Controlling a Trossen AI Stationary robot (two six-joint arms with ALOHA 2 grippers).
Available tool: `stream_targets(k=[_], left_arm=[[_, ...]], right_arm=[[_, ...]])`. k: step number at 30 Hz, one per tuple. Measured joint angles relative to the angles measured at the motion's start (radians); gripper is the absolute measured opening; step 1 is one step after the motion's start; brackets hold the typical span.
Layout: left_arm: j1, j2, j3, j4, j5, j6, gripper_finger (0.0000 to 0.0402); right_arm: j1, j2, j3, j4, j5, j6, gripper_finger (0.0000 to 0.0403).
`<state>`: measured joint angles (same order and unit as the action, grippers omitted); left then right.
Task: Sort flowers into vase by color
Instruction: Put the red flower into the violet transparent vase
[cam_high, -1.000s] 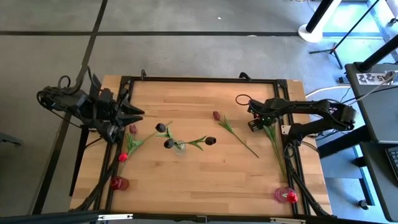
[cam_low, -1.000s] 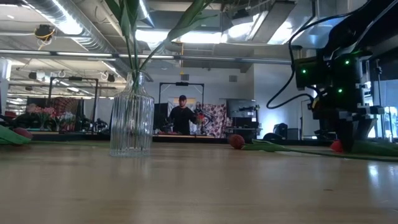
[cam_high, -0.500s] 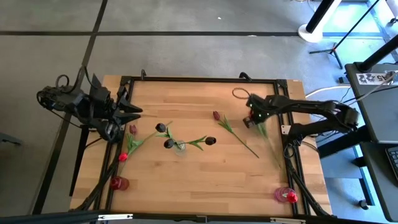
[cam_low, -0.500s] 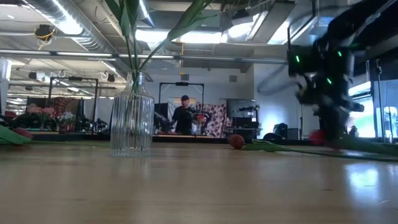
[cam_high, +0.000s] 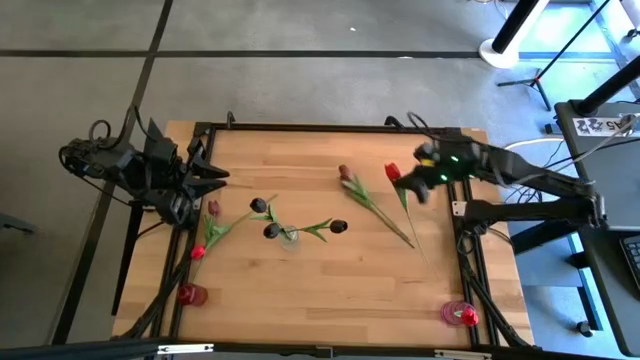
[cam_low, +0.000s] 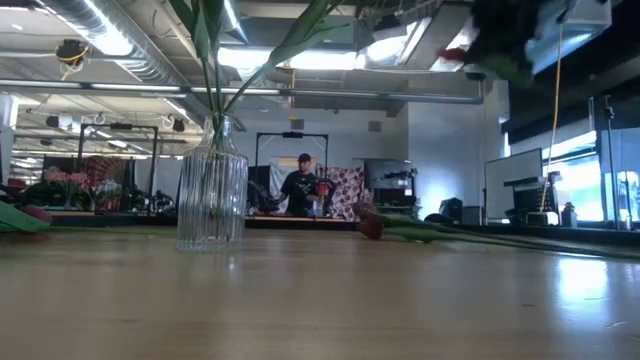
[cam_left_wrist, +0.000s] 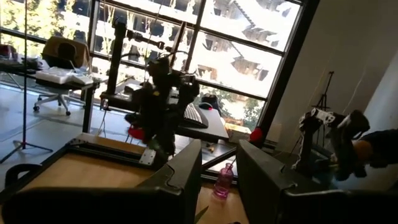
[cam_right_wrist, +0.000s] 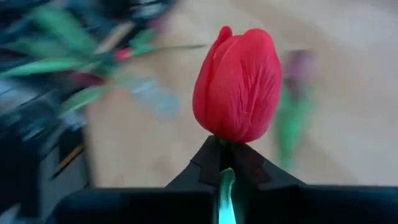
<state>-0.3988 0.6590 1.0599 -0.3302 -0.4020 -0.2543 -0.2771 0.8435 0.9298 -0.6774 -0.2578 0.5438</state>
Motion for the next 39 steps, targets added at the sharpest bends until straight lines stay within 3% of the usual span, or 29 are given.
stream_targets(k=[3, 11, 17, 25, 32, 39], left_arm=[[0.0, 0.0, 0.0, -0.007, 0.0, 0.0, 0.0096], [0.0, 0.0, 0.0, -0.043, -0.018, 0.002, 0.0096], [0.0, 0.0, 0.0, -0.046, -0.02, 0.002, 0.0096], [0.0, 0.003, 0.0, -0.046, -0.021, 0.001, 0.0096], [0.0, 0.053, 0.0, -0.01, -0.026, -0.005, 0.0096], [0.002, 0.081, 0.0, 0.004, -0.106, -0.006, 0.0096]], right_arm=[[0.129, -0.107, 0.0, 0.059, -0.024, 0.019, 0.0006], [0.485, -0.296, 0.002, 0.478, 0.026, 0.064, 0.0005], [0.703, -0.312, 0.0, 0.464, -0.059, -0.031, 0.0007], [0.844, -0.328, -0.024, 0.353, -0.056, -0.132, 0.0005], [0.924, -0.404, -0.12, 0.437, -0.03, -0.221, 0.0004], [1.012, -0.424, -0.2, 0.563, -0.054, -0.243, 0.0003]])
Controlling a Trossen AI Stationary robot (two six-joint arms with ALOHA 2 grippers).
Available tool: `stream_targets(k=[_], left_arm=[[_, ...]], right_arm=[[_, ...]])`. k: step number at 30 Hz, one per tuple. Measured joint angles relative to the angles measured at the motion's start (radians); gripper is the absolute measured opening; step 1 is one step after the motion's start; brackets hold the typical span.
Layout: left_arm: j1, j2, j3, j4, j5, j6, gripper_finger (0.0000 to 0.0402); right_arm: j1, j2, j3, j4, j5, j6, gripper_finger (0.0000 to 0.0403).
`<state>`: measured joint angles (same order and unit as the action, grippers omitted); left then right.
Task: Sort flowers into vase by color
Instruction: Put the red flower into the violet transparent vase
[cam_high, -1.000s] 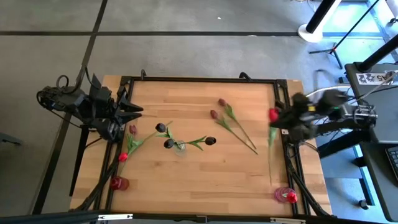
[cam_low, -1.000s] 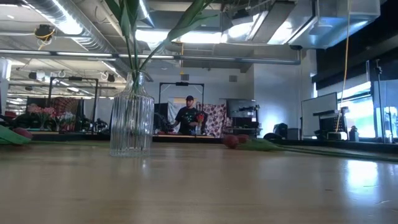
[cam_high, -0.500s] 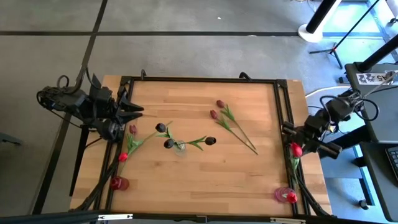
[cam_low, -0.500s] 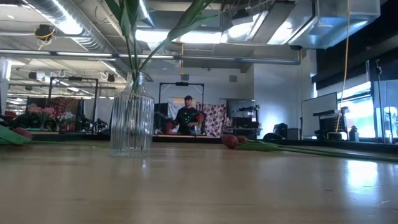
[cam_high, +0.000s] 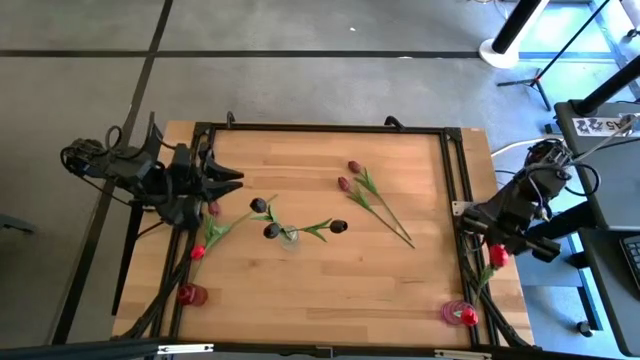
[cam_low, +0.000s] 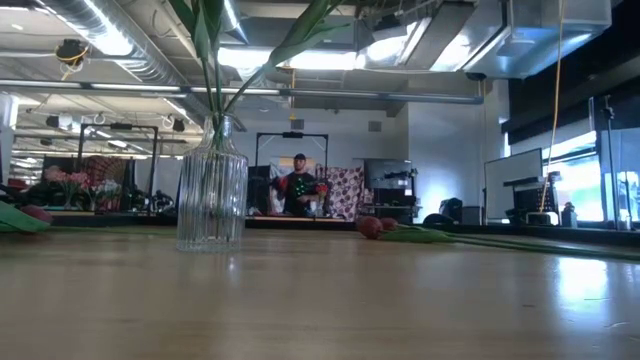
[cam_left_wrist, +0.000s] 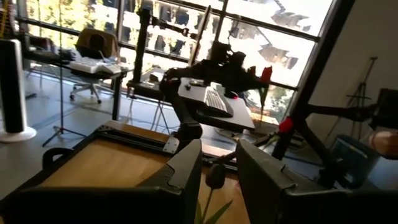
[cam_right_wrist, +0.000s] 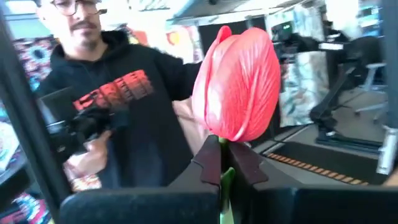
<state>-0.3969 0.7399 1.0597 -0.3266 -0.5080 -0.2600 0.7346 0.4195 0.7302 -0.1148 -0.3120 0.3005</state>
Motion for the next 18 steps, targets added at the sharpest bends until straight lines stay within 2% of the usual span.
stream_targets(k=[7, 14, 18], left_arm=[[0.0, 0.001, 0.0, 0.037, -0.081, 0.0, 0.0096], [0.0, 0.014, 0.0, 0.074, -0.086, 0.0, 0.0096], [0.0, 0.031, 0.0, 0.084, -0.086, 0.0, 0.0096]], right_arm=[[0.085, 0.001, -0.034, 0.027, 0.054, -0.029, 0.0003], [0.152, 0.001, -0.043, 0.121, 0.094, -0.14, 0.0004], [0.157, 0.003, -0.043, 0.078, 0.111, -0.147, 0.0004]])
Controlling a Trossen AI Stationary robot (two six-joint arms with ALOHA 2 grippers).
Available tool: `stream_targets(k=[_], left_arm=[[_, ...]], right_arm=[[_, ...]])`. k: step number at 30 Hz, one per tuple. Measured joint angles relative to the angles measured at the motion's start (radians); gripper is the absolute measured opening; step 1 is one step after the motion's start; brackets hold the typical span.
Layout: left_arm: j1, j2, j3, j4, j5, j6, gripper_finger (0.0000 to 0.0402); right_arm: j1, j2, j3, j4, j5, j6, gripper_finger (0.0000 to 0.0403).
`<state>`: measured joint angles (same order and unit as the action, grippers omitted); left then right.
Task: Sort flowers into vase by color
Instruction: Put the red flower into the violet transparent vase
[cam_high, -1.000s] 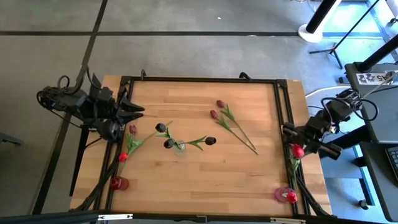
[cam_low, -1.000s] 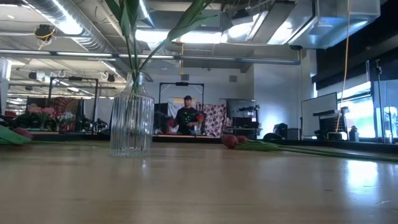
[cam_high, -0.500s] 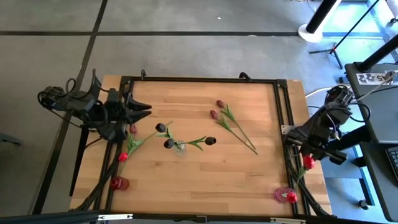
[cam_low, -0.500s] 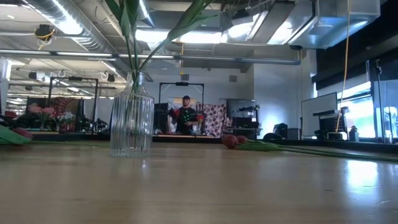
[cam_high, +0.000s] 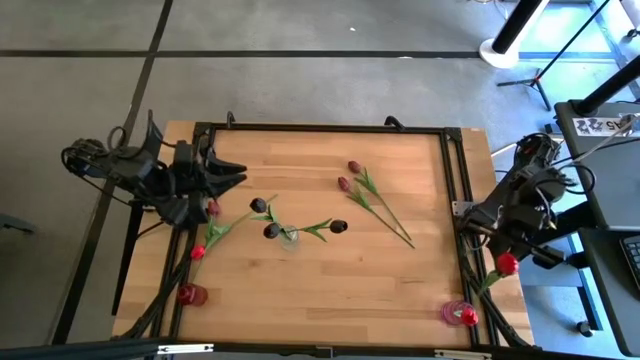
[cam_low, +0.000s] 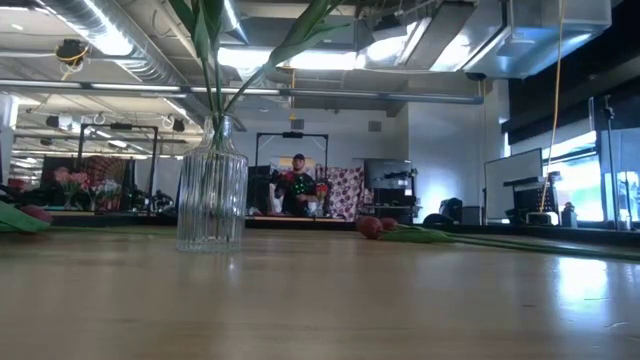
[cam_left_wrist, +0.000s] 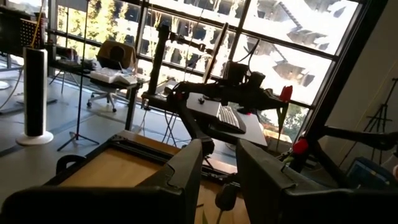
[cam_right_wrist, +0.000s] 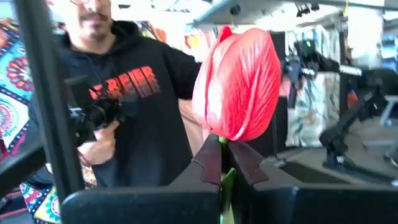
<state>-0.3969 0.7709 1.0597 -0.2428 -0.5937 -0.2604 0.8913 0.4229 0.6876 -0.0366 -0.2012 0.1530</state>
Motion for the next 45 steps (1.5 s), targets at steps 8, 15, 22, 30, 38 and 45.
stream_targets(k=[8, 15, 22, 30, 38, 45], left_arm=[[0.0, 0.004, 0.0, 0.002, 0.0, -0.001, 0.0096], [0.0, 0.013, 0.0, -0.009, 0.01, 0.005, 0.0096], [0.0, 0.014, 0.0, -0.025, 0.011, 0.008, 0.0096], [0.0, 0.015, 0.0, -0.052, 0.011, 0.008, 0.0096], [0.0, 0.014, 0.0, -0.064, 0.011, 0.008, 0.0096], [0.0, 0.014, 0.0, -0.066, 0.011, 0.035, 0.0096]], right_arm=[[0.0, 0.0, 0.0, -0.112, 0.016, 0.023, 0.0004], [-0.001, 0.0, 0.0, -0.244, 0.008, 0.043, 0.0026], [-0.001, 0.0, 0.0, -0.342, 0.008, 0.078, 0.0088], [-0.001, 0.038, 0.077, -0.493, 0.007, 0.136, 0.0165], [-0.001, 0.144, 0.252, -0.738, -0.021, 0.152, 0.0222], [-0.001, 0.267, 0.435, -0.878, -0.045, 0.157, 0.0232]])
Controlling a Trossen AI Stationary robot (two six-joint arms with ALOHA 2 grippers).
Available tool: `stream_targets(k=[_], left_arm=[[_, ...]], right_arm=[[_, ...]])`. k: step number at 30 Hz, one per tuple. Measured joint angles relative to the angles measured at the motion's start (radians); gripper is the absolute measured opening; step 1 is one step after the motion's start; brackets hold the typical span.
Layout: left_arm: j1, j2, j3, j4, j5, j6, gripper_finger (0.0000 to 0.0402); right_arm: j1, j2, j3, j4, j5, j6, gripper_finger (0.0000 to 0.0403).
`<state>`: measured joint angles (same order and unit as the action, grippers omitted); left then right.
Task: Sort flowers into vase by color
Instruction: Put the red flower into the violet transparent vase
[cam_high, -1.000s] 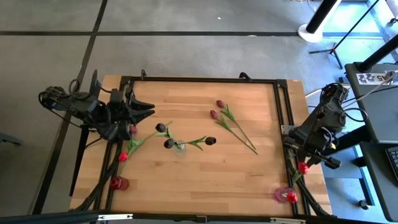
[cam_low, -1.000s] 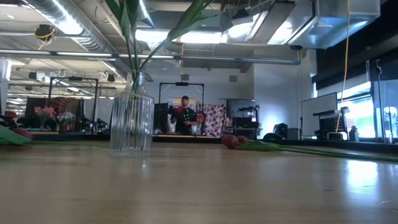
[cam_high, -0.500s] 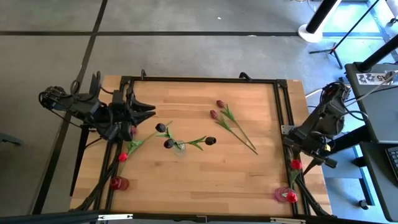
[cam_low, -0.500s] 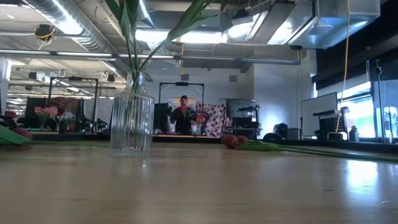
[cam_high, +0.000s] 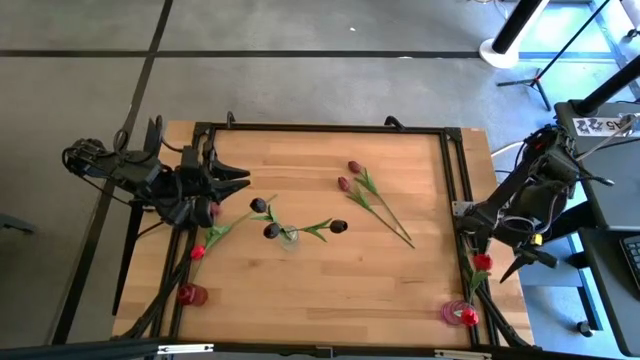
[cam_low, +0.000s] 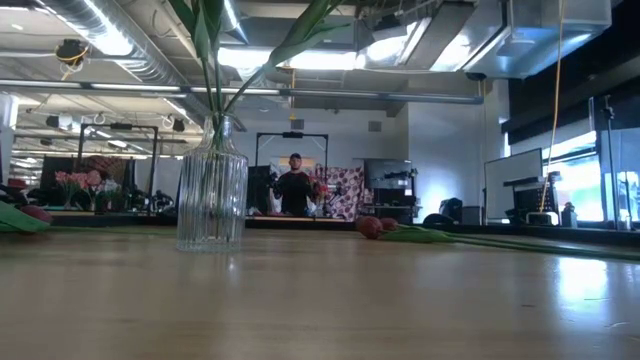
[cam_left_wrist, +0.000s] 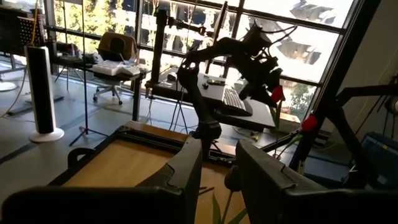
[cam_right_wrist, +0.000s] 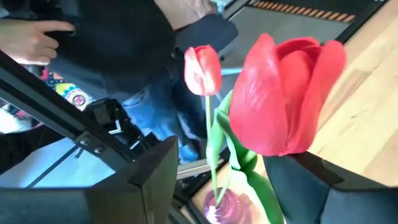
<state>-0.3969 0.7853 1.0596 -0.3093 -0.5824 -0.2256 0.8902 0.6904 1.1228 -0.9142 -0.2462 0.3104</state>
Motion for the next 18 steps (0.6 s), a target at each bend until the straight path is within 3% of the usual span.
stream_targets(k=[11, 18], left_arm=[[0.0, -0.037, 0.0, -0.042, 0.0, -0.008, 0.0096], [0.0, -0.087, 0.0, -0.071, 0.051, -0.009, 0.0096]], right_arm=[[0.0, 0.142, 0.016, -0.169, -0.194, 0.164, 0.0232], [0.0, 0.186, 0.015, -0.181, -0.217, 0.258, 0.0232]])
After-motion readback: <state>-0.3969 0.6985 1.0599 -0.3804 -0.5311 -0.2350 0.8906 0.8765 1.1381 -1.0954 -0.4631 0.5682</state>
